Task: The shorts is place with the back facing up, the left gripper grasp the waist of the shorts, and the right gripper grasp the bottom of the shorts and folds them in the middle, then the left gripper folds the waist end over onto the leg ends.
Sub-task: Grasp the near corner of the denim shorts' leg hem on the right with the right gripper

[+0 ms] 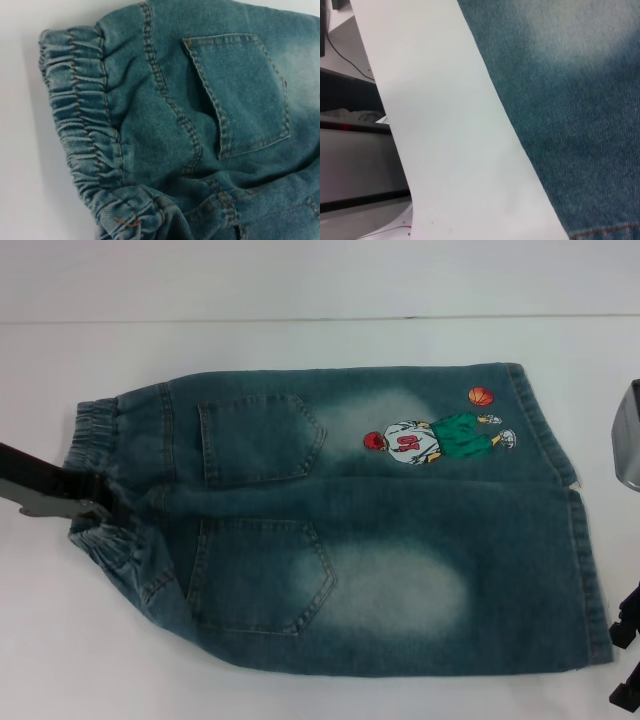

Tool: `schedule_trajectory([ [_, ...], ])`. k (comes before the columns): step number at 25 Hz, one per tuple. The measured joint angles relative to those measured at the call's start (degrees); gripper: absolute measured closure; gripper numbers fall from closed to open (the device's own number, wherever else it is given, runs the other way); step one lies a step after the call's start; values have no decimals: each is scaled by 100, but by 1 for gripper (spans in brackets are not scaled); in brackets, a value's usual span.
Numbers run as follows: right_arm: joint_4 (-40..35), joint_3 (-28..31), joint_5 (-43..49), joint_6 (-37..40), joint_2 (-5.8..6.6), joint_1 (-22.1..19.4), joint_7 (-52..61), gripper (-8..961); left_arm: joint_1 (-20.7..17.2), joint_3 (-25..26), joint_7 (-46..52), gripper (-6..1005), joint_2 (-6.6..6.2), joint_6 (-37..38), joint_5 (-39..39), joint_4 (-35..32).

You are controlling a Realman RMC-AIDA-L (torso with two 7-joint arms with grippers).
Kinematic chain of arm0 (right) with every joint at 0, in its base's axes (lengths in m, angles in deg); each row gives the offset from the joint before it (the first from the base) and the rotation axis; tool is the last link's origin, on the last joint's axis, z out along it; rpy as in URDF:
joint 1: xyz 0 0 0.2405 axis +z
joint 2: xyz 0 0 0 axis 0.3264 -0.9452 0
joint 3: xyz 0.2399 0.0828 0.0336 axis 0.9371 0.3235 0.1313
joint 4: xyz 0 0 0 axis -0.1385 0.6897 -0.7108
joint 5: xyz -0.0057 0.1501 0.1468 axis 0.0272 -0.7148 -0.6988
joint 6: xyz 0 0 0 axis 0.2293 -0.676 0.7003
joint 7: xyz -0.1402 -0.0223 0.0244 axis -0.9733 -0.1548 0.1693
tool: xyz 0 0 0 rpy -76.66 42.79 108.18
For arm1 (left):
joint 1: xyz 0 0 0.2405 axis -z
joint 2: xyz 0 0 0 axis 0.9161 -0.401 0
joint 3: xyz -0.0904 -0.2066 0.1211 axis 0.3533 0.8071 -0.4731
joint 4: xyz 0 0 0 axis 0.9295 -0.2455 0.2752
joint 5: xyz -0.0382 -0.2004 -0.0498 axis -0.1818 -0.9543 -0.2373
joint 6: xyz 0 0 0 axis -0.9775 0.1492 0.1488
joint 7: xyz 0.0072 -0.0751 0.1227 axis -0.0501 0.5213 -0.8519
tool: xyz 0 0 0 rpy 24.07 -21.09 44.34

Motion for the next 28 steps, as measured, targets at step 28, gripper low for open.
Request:
schedule_trajectory([
  [28,24,13,-7,-184,-157,84,-21,30,18,0,-39,933,-23,-121,0,132],
])
